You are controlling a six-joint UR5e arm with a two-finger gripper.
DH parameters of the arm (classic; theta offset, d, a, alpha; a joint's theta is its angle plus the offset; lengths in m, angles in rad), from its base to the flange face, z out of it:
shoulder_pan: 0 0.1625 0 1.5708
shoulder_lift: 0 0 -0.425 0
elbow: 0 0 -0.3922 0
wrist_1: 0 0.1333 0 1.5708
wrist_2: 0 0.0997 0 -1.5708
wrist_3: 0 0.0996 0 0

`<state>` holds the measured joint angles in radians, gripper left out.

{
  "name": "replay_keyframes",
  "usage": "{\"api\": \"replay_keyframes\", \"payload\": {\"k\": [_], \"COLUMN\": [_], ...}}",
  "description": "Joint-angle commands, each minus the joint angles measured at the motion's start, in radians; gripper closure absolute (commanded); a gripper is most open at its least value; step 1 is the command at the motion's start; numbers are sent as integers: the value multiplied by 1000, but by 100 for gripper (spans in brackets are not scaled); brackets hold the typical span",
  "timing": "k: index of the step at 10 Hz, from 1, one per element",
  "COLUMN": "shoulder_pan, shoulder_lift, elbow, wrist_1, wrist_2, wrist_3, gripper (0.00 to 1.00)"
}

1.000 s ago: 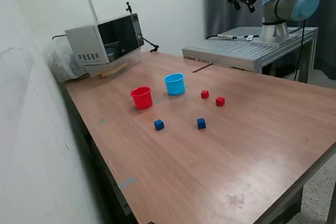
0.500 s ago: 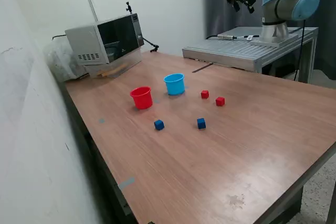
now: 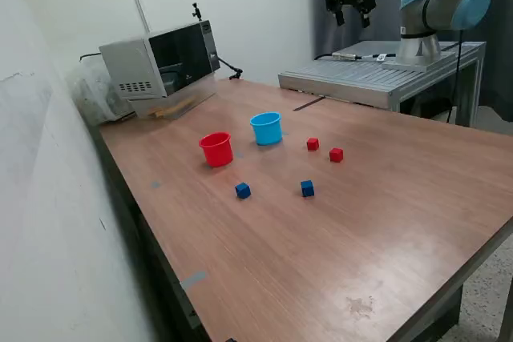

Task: Place red objects in the red bin, and blue objects in the blue bin.

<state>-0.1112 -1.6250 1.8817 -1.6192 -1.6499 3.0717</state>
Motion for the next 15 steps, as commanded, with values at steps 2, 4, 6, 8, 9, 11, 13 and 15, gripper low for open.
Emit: {"api": "replay_keyframes", "payload": {"k": [2, 4, 6, 8, 9, 11, 13, 15], "shoulder_pan": [35, 31, 18, 16, 16, 15, 12, 12], "shoulder_lift": [160, 250, 336, 411, 447, 514, 562, 597], "elbow": [-48, -64, -62, -87, -93, -122, -142, -144], "wrist_1": [-229, -316, -413, -468, -513, -540, -571, -596], "wrist_2": [45, 50, 126, 140, 140, 140, 139, 139], "wrist_3": [-285, -376, -459, -490, -490, -490, -490, -490], "gripper": [0, 0, 0, 0, 0, 0, 0, 0]}}
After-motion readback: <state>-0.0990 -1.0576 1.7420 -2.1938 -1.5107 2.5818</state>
